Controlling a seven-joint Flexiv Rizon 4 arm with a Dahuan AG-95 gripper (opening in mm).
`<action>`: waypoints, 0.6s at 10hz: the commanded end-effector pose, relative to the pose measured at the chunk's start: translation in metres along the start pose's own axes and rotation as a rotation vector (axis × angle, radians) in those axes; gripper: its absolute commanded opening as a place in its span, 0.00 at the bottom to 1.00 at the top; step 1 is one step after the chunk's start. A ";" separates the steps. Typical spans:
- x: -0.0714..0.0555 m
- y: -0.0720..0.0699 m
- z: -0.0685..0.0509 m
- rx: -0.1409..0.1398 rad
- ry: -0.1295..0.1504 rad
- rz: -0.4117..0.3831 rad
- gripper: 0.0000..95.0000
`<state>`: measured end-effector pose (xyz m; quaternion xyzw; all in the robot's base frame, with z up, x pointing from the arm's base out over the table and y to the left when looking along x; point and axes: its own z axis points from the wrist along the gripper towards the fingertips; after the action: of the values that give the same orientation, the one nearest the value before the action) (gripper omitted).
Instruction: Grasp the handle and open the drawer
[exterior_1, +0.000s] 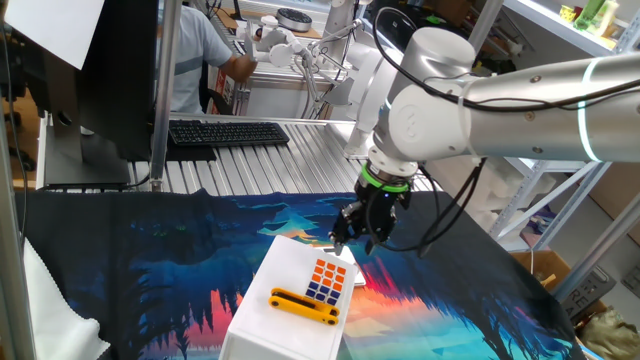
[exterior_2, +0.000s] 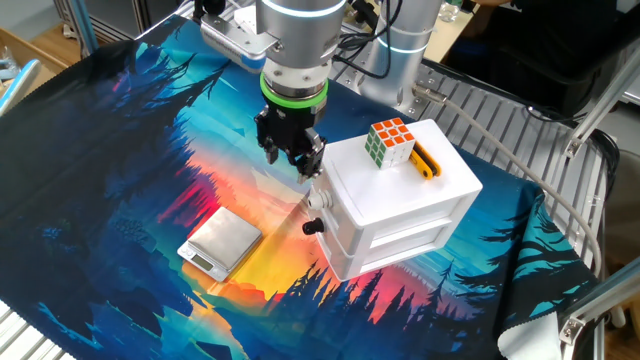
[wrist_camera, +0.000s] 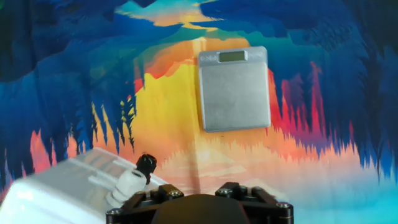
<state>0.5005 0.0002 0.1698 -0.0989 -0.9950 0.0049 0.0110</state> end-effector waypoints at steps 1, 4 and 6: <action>0.000 0.000 0.000 0.011 0.026 0.228 0.00; 0.001 -0.001 -0.001 0.017 0.036 0.250 0.00; 0.002 -0.002 -0.003 -0.003 0.051 0.277 0.00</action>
<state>0.4993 -0.0010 0.1728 -0.2301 -0.9725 0.0071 0.0353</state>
